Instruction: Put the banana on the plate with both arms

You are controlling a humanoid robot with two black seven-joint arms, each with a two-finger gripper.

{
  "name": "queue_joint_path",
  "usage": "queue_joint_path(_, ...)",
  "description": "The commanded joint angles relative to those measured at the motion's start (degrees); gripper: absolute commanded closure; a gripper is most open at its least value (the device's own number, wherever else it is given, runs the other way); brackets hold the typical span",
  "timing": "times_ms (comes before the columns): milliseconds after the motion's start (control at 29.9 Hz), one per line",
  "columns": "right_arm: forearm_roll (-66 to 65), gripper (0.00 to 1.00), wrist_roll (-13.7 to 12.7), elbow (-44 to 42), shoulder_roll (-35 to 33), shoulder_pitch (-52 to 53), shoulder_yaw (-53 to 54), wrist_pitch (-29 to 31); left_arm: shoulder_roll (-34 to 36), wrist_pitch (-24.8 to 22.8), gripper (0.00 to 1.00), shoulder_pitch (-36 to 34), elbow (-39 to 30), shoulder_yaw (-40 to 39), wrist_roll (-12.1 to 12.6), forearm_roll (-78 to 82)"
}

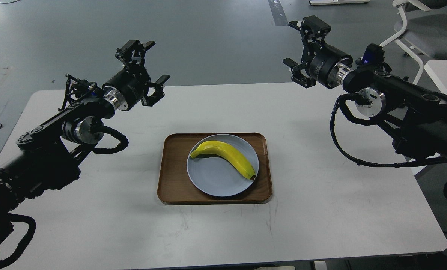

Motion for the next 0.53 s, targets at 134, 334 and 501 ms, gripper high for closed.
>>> queue_joint_path(134,3.0,0.00,-1.9,0.9,1.5,-2.9,1.5,0.4,0.7,-0.2,0.02,0.2,-0.8,-0.9,0.2,-0.3)
queue_joint_path(334,4.0,0.00,-2.7,1.7,1.6,-3.9,1.6,0.4,0.8,-0.2,0.02,0.5,-0.8,-0.9,0.2,-0.3)
queue_joint_path(501,3.7,0.00,-2.5,1.9,2.0,-4.4,1.5,0.6,0.9,-0.2,0.02,0.3,-0.8,-1.1,0.2,-0.3)
